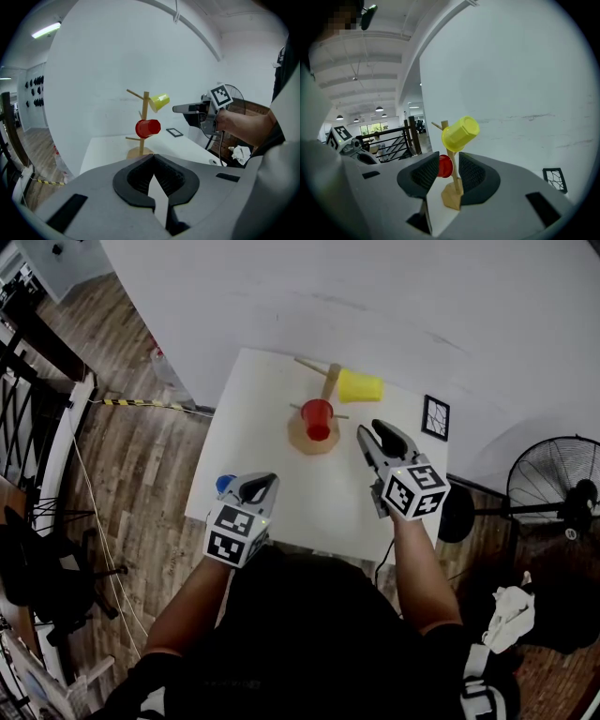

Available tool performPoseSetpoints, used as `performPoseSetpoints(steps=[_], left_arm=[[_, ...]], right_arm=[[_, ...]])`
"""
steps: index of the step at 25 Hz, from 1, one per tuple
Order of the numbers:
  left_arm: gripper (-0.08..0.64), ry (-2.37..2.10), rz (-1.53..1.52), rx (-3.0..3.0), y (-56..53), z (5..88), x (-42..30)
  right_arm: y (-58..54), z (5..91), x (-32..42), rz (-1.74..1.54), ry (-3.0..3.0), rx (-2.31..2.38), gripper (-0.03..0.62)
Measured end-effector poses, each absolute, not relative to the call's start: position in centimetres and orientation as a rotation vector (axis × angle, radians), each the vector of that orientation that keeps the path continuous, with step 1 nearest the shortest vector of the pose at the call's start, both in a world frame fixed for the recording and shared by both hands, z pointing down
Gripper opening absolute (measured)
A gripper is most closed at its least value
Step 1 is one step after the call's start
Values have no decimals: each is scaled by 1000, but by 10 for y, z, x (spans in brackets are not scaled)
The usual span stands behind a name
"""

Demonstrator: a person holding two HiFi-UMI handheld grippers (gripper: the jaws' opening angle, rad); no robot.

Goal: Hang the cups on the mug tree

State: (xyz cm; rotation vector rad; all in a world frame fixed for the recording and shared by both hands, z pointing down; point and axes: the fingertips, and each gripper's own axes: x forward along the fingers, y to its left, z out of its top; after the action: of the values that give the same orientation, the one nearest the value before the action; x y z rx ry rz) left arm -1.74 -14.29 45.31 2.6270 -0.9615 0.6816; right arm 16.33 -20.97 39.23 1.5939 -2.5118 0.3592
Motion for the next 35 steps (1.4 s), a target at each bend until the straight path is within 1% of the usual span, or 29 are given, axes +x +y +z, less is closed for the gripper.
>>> performPoseSetpoints(steps=[3, 5, 14, 18, 28, 35], left_arm=[[14, -969, 680, 2622, -143, 453, -19], [14, -974, 693, 2613, -142, 457, -21], [14, -1040, 683, 2610, -142, 455, -33], [14, -1105, 729, 2581, -146, 463, -54], [15, -1297, 916, 2366, -133, 524, -134], [17, -1344, 1034, 2267, -139, 570, -164]], right_arm=[[-194, 399, 158, 342, -2517, 1576, 41], [-183, 406, 152, 333, -2514, 1554, 12], [-145, 439, 102, 328, -2539, 1304, 8], [-140, 446, 75, 307, -2568, 1202, 8], [-129, 470, 30, 336, -2585, 1037, 8], [-123, 480, 14, 336, -2577, 986, 8]])
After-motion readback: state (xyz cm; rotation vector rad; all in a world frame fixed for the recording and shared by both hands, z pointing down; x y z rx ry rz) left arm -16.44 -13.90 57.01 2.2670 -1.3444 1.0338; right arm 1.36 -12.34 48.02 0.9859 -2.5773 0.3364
